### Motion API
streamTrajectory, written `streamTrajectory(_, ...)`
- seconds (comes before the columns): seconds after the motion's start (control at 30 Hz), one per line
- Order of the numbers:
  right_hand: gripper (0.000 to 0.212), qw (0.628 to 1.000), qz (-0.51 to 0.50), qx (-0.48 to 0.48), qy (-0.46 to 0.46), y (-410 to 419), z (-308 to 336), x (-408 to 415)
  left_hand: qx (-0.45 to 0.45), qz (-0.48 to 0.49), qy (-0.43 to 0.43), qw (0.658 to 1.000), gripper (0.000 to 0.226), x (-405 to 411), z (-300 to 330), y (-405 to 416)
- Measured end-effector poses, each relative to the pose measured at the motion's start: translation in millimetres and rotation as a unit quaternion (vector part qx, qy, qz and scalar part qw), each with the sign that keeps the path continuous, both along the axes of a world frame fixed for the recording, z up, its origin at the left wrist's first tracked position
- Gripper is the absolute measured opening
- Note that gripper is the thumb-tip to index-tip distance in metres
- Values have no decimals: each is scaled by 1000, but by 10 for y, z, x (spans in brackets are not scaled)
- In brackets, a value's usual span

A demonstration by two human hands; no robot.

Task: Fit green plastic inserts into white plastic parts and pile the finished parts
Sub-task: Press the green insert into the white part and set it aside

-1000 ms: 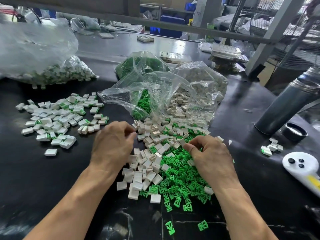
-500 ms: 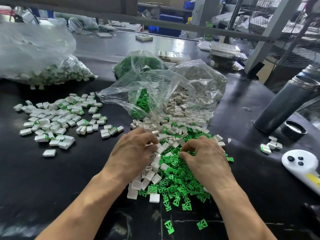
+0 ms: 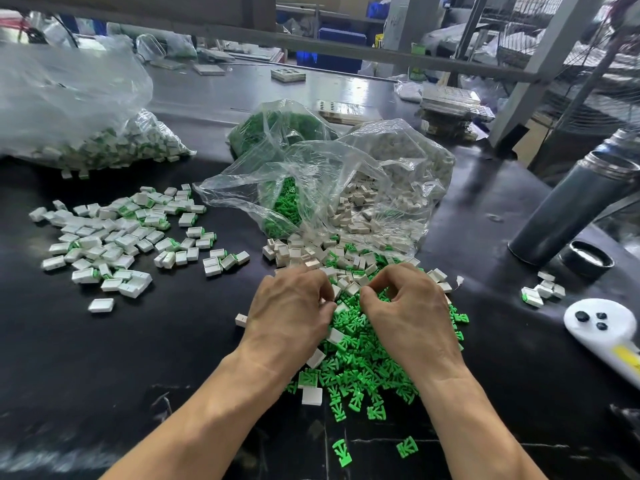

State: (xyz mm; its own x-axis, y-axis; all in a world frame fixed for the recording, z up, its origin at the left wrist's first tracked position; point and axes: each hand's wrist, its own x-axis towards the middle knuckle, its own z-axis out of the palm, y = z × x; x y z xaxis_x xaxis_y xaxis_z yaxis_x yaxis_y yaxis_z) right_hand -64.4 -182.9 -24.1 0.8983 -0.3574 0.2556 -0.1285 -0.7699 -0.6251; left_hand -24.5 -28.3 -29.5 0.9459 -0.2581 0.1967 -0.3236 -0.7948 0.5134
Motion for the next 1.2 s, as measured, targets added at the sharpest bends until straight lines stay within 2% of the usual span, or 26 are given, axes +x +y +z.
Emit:
streamTrajectory(0.13, 15, 998, -10, 55, -21, 4, -28, 8, -15, -16, -17, 1000, 7, -13, -22, -17)
streamTrajectory(0.27, 11, 983, 11, 170, -65, -7, -60, 22, -135, -33, -50, 989, 13, -38, -1, -12)
streamTrajectory(0.33, 10, 969, 28, 233, -79, -18, -70, 41, -225, -43, -44, 972, 14, -37, 28, -16)
streamTrajectory(0.43, 10, 942, 71, 318, -83, -11, -71, 52, -336, -53, 17, 940, 14, -39, 39, -21)
streamTrajectory(0.57, 11, 915, 114, 375, -99, 68, -72, 34, -462, -70, 101, 878, 12, -54, 44, -11)
streamTrajectory(0.73, 10, 908, 120, 384, -118, 95, -46, 9, -511, -91, 142, 843, 22, -58, 33, 9)
streamTrajectory(0.87, 9, 916, 121, 361, -126, 123, -28, -3, -541, -83, 153, 823, 18, -53, 28, 0)
streamTrajectory(1.2, 14, 930, 121, 322, -130, 128, -18, -18, -562, -80, 169, 806, 18, -42, 26, 8)
